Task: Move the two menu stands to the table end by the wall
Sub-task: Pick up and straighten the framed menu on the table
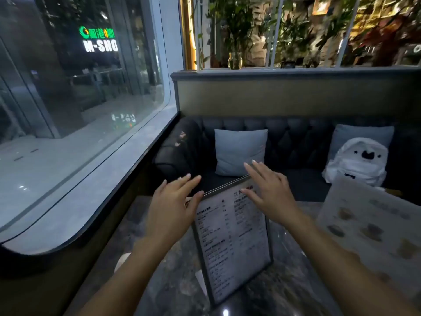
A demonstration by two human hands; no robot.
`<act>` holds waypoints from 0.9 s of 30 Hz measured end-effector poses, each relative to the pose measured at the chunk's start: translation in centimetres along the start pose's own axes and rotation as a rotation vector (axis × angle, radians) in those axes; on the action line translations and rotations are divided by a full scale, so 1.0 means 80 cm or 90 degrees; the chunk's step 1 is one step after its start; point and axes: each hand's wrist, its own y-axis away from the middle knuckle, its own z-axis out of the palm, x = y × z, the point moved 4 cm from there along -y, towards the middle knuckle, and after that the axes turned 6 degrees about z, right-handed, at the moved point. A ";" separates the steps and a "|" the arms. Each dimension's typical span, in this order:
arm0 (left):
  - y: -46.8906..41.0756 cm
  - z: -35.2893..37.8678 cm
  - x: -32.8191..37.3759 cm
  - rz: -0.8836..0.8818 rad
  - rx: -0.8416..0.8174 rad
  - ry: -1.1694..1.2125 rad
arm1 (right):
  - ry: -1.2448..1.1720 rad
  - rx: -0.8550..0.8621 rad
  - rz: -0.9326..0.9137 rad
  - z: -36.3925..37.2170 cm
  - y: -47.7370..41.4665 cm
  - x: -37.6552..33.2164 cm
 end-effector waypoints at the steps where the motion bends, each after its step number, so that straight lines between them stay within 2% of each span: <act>1: 0.001 0.004 -0.002 0.000 0.002 0.014 | 0.014 -0.011 0.005 0.004 -0.001 0.003; 5: 0.005 0.015 -0.008 -0.009 -0.001 0.023 | 0.029 -0.035 0.009 0.019 -0.002 0.012; 14: -0.002 0.024 -0.017 -0.016 0.000 0.019 | -0.007 0.101 0.003 0.013 -0.019 -0.001; 23: -0.024 0.035 -0.019 0.007 0.019 0.065 | 0.064 0.227 0.048 -0.008 0.003 0.009; 27: -0.035 0.044 -0.017 0.016 0.022 0.077 | 0.101 0.250 0.054 -0.014 0.017 0.012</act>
